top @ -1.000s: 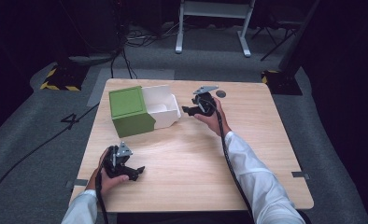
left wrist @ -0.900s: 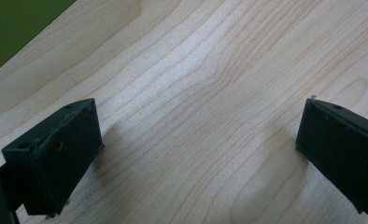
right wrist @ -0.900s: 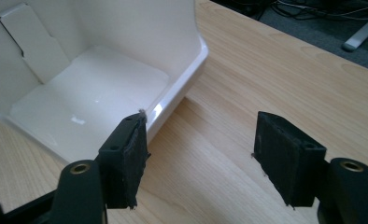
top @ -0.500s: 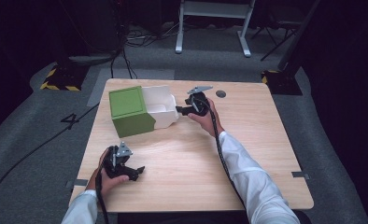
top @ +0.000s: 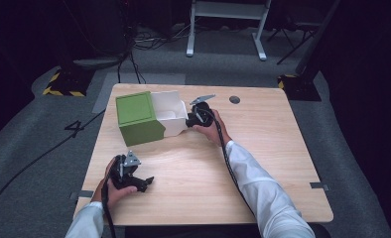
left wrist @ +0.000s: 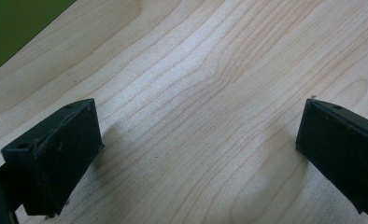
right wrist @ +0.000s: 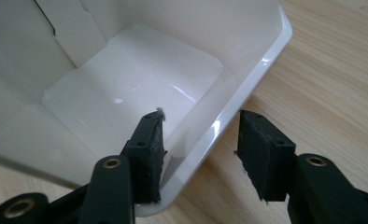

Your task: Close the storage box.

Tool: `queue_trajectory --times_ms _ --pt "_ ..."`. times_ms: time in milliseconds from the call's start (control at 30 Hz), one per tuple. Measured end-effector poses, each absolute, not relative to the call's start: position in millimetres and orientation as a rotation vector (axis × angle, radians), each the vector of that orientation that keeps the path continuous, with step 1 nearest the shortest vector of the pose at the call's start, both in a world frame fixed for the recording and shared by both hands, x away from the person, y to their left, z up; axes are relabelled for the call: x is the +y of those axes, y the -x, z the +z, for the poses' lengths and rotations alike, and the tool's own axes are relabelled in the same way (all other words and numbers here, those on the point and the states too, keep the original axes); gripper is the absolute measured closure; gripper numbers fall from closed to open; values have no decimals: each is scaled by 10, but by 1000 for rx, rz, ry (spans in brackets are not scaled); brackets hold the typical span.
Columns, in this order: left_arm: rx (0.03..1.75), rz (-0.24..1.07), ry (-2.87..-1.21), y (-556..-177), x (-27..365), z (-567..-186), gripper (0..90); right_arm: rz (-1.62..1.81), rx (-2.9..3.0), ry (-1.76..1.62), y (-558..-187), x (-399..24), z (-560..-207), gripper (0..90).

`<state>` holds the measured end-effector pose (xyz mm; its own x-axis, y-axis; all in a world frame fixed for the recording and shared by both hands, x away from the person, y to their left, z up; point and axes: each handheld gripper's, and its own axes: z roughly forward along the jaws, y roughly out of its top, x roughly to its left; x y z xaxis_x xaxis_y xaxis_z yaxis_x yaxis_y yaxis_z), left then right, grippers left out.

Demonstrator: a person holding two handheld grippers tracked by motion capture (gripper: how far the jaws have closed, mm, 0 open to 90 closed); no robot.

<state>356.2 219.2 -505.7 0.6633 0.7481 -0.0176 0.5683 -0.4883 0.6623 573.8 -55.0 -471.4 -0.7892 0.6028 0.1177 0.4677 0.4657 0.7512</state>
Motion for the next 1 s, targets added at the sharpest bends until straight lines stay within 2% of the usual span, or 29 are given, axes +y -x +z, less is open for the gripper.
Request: queue_trajectory --times_ms 500,1000 --pt "999 355 -2236 -3578 2181 -5058 1 1226 2526 -915 -5726 -336 -4689 600" --pt "998 354 -2237 -3580 2179 -5058 1 1232 2562 -862 -5642 -89 -4670 532"
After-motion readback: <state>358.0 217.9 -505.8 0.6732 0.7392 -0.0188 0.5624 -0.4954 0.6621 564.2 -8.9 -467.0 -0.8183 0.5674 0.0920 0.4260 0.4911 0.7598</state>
